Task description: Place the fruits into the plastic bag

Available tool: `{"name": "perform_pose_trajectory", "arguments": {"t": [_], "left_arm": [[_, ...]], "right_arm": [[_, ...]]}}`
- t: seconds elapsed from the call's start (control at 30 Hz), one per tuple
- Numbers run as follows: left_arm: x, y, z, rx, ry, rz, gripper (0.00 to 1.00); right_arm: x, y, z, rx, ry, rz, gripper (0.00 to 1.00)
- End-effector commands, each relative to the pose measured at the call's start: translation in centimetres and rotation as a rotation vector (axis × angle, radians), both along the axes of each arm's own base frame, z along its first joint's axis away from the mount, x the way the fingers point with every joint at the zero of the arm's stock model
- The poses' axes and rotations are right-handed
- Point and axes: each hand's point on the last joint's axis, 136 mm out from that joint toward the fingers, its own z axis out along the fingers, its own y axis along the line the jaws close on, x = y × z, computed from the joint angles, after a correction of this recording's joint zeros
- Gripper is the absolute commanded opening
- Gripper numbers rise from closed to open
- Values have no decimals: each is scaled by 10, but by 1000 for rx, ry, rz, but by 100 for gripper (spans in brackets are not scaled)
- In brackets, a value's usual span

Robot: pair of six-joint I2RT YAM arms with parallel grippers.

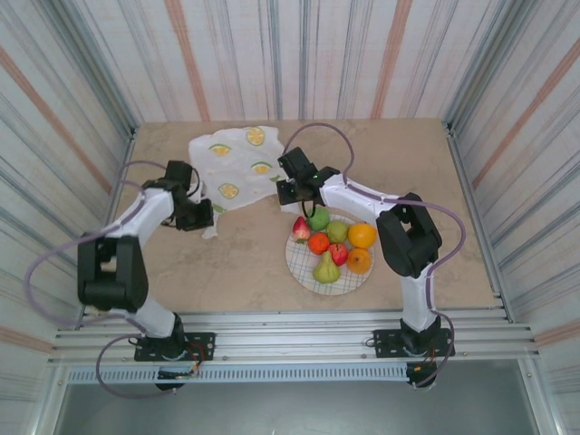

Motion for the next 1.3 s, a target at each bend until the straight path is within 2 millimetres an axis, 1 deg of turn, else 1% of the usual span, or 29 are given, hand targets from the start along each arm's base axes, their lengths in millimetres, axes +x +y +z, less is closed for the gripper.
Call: {"name": "perform_pose_trajectory", "arguments": {"t": [0.0,0.03,0.07,0.13,0.2,0.23,0.3,0.33,0.4,0.43,0.5,0.53,0.67,0.8,0.87,0.9,0.97,1.03,1.07,1.1,1.13,1.17,1.2,1.27], "left_arm": [[-29,0,21,1,-73,30,47],[-35,2,26,29,-96,24,57],[-40,6,32,73,-122,19,62],[-41,18,51,182,-188,8,68],[-37,28,76,294,-278,-6,74],[-33,28,90,340,-333,-29,77],[-23,18,114,399,-449,-106,82],[-16,6,124,419,-511,-175,83],[-6,-26,132,431,-613,-343,83],[-2,-43,133,444,-656,-430,83],[9,-69,130,485,-727,-568,83],[17,-79,129,504,-754,-613,83],[45,-101,118,525,-747,-692,83],[68,-118,97,524,-705,-741,80],[79,-120,88,534,-689,-736,75],[84,-122,84,527,-681,-733,71],[94,-125,77,517,-675,-717,57],[103,-122,73,513,-656,-678,43],[104,-120,73,502,-639,-656,36],[105,-120,75,475,-628,-633,24],[104,-122,78,437,-619,-621,5],[102,-122,84,392,-604,-583,0],[100,-121,91,345,-587,-533,0],[95,-121,108,220,-562,-429,0]], "right_arm": [[-1,13,37,-16,-100,180,0],[-2,15,42,-18,-110,213,0],[-4,16,47,-14,-117,244,0],[-6,17,57,-1,-115,277,0],[-8,17,66,19,-103,297,0],[-10,17,71,37,-92,305,0],[-12,19,81,78,-74,310,0],[-14,20,85,103,-59,311,0],[-17,21,94,157,-29,305,0],[-18,21,98,190,-8,302,0],[-20,22,104,249,35,294,0],[-19,21,108,281,58,286,0],[-17,18,119,392,138,253,0],[-17,15,127,438,163,244,0],[-19,14,129,450,166,250,0],[-18,13,130,452,168,249,0],[-19,10,131,461,176,253,0],[-16,6,130,457,177,253,0],[-15,3,130,451,174,249,0],[-11,-1,129,437,165,237,0],[-6,-5,130,424,152,224,0],[1,-10,130,404,136,205,0],[9,-15,130,380,121,178,4],[26,-25,140,318,79,118,21]]}}
